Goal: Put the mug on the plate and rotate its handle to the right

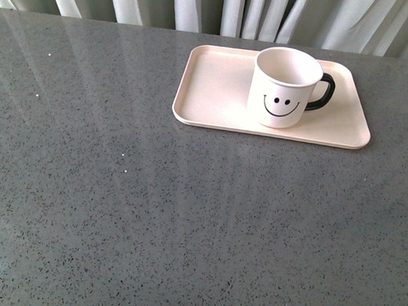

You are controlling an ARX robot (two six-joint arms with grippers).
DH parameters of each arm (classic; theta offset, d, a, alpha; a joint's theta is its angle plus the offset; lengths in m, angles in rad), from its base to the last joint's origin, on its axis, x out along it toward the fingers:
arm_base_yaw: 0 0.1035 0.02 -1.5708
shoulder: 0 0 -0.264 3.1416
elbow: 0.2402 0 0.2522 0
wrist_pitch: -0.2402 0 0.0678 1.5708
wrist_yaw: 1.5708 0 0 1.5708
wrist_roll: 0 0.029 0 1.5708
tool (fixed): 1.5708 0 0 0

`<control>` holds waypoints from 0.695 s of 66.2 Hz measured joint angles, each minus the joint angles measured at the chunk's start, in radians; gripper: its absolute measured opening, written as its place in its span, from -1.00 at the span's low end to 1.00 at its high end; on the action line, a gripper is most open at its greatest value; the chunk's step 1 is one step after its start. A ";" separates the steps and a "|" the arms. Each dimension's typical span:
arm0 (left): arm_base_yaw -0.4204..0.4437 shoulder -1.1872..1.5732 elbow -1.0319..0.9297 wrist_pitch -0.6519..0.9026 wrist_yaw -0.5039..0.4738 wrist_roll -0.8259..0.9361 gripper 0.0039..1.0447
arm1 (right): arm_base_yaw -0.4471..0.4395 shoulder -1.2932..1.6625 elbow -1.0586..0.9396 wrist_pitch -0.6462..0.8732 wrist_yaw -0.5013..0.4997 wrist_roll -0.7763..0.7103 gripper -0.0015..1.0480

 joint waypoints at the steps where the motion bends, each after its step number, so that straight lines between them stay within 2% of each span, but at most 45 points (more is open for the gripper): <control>1: 0.000 0.000 0.000 0.000 0.000 0.000 0.83 | 0.000 -0.001 0.000 -0.001 0.000 0.000 -0.97; 12: 0.000 0.000 0.000 0.000 0.000 0.000 0.83 | 0.000 -0.003 0.000 -0.003 0.000 0.000 -0.94; 20: 0.000 0.000 0.000 0.000 0.000 0.000 0.83 | 0.000 -0.004 0.000 -0.003 0.000 0.000 -0.50; 46: 0.000 0.000 0.000 0.000 0.000 0.000 0.83 | 0.000 -0.005 0.000 -0.003 0.000 0.000 0.76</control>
